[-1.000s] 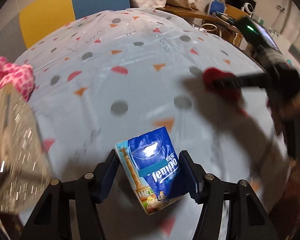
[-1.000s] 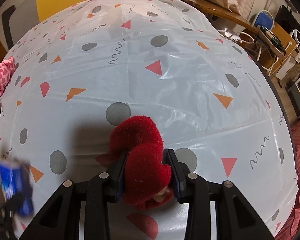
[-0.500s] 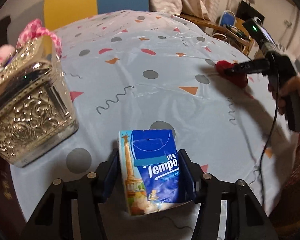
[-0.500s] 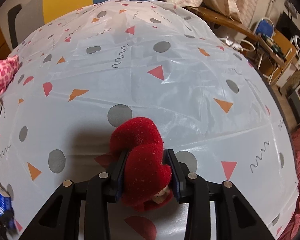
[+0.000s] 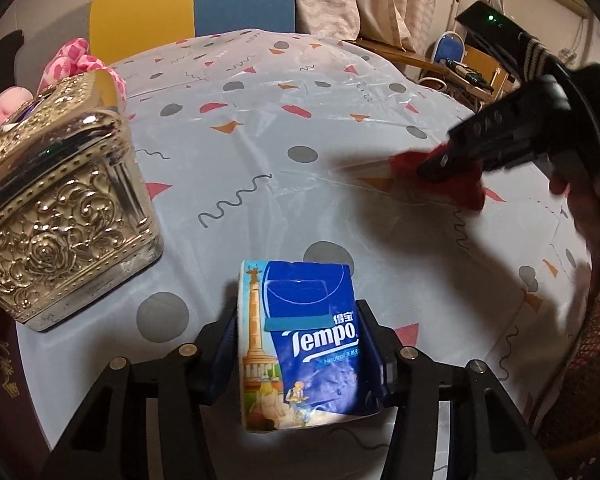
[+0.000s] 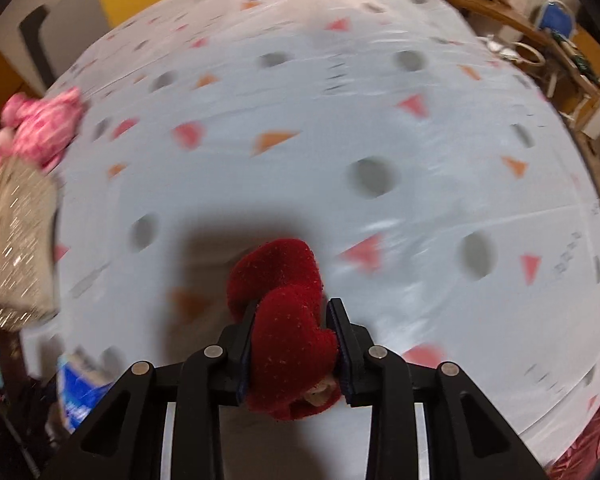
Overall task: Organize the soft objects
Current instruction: 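Carry the Tempo tissue pack into the gold tray and open the left tool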
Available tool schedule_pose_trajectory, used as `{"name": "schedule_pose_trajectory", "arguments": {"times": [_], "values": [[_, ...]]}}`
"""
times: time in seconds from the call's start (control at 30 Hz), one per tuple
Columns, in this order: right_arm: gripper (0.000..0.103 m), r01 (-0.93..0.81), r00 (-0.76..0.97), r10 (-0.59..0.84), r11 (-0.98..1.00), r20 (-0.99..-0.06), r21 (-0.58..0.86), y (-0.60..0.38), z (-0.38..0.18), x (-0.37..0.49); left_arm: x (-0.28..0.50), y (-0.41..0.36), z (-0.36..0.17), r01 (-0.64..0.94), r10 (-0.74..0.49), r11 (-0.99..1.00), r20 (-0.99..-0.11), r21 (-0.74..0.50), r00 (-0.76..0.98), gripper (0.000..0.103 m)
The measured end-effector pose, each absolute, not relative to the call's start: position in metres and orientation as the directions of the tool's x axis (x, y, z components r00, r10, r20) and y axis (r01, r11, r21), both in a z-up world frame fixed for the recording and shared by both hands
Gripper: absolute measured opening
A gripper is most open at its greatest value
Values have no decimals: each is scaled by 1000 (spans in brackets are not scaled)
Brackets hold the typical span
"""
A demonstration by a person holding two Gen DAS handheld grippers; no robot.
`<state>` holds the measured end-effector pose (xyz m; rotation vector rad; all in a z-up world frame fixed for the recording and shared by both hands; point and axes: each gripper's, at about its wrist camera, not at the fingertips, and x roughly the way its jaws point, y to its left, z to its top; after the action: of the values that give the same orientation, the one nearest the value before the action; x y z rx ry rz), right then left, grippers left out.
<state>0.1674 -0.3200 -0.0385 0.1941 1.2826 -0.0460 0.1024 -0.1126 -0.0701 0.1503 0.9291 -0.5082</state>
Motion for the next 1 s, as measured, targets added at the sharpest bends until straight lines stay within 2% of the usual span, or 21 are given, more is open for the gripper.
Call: {"name": "schedule_pose_trajectory", "arguments": {"times": [0.1,0.23,0.43,0.73,1.0], "values": [[33,106,267,111,984,-957,144,-288,-50,160,100,-104,-64,456,-357,882,-800,-119,481,53],[34,74,355,18,996,-935,47,-264,-52,149,89,-91,-53,440,-357,889,-789,-123,501,53],[36,22,393,23,999,-919,35,-260,-55,146,65,-72,-26,421,-359,899,-752,-120,553,53],[36,-44,441,-42,997,-897,-68,-249,-54,141,43,-27,10,338,-307,935,-711,-103,632,53],[36,-41,435,-40,997,-900,-64,-250,-54,143,31,18,24,246,-241,965,-682,-92,691,53]]}}
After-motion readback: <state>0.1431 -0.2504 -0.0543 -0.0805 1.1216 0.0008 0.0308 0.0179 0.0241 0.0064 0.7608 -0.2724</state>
